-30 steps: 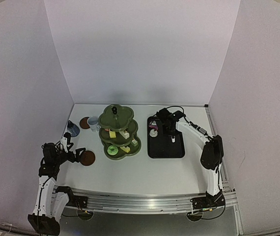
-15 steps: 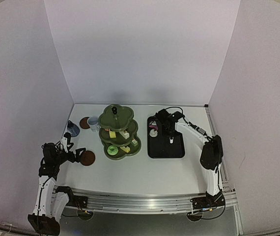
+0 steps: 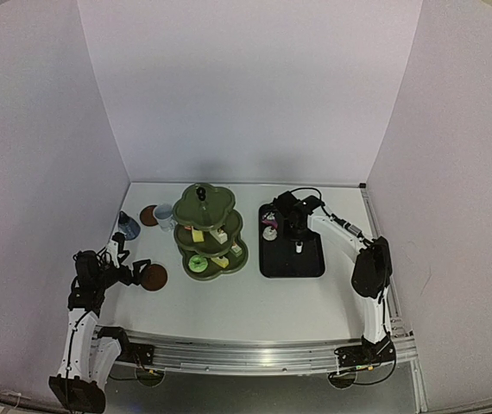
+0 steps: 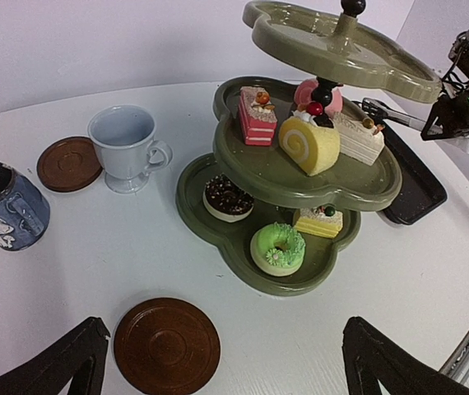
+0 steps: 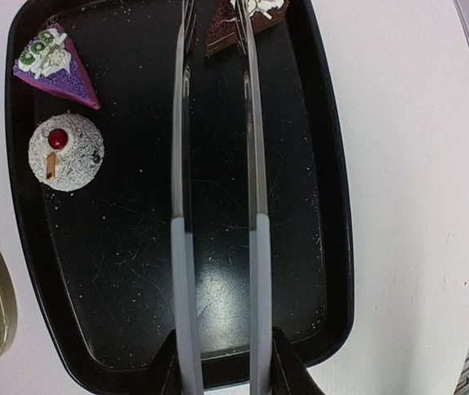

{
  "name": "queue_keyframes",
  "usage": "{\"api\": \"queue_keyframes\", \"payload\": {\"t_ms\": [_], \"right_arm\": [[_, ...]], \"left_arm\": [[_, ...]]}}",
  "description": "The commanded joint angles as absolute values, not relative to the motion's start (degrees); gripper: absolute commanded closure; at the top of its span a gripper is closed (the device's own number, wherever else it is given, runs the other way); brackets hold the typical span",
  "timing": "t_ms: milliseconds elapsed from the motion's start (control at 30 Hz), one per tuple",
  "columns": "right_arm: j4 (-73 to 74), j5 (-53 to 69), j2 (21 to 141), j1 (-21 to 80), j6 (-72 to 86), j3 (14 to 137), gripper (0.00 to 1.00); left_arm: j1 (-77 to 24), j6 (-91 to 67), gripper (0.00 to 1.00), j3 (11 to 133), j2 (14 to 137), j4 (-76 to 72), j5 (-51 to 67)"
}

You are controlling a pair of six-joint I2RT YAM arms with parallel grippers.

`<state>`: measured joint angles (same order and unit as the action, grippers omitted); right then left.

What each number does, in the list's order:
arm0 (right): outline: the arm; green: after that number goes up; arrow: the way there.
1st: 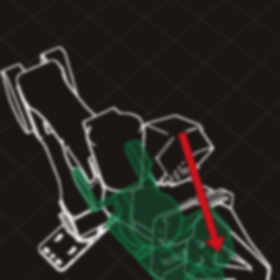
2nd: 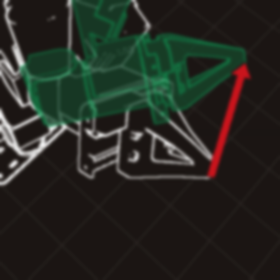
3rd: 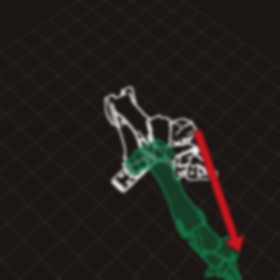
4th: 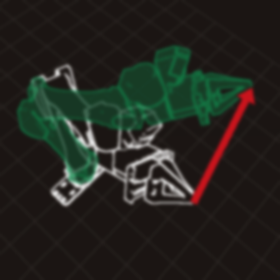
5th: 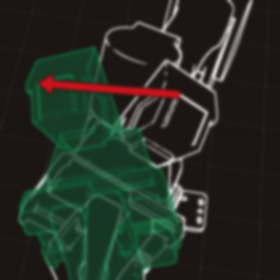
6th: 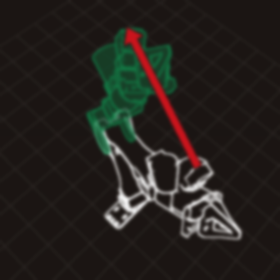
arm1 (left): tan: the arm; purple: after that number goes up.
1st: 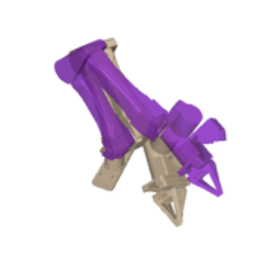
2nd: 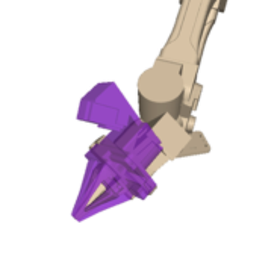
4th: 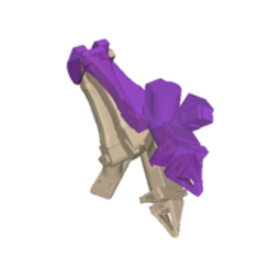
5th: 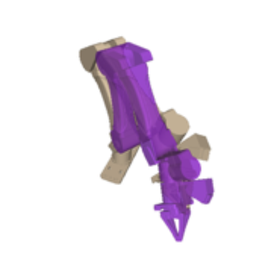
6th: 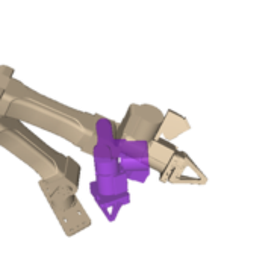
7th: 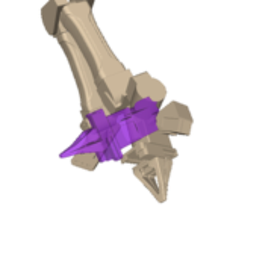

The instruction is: Serve the afternoon tea

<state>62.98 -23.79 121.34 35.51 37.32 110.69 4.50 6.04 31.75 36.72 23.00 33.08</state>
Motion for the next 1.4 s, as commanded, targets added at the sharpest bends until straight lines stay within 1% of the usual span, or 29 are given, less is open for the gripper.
{"api": "queue_keyframes", "payload": {"t_ms": [0, 433, 567, 667, 833, 933, 1200, 1367], "right_arm": [[62.5, -24.3, 121.0, 35.8, 39.0, 110.2, 0.72], [62.1, -22.6, 122.5, 34.5, 39.5, 108.8, 0.73], [61.5, -22.5, 122.3, 34.3, 39.6, 108.0, 0.74], [60.3, -21.6, 122.0, 33.8, 39.5, 106.8, 0.78], [59.4, -20.8, 121.1, 33.5, 39.9, 105.4, 0.94], [59.3, -21.0, 119.8, 33.5, 40.2, 104.2, 1.00], [59.2, -21.5, 113.6, 33.5, 38.6, 100.7, 1.00], [56.6, -21.0, 109.1, 33.5, 36.2, 96.6, 1.00]], "left_arm": [[4.7, 7.0, 0.00, 32.6, 36.2, 21.9, 34.5], [4.7, 7.0, 0.00, 32.7, 36.5, 22.0, 34.6], [4.7, 7.1, 0.00, 32.6, 36.2, 21.9, 34.6], [4.7, 7.2, 0.00, 32.7, 36.3, 22.0, 34.6], [4.7, 7.2, 0.00, 32.7, 36.1, 22.0, 34.6], [4.7, 7.2, 0.00, 32.7, 36.1, 22.0, 34.5], [4.7, 7.3, 0.00, 32.7, 36.2, 22.0, 34.6], [4.7, 7.1, 0.00, 32.7, 36.2, 21.8, 34.6]]}}
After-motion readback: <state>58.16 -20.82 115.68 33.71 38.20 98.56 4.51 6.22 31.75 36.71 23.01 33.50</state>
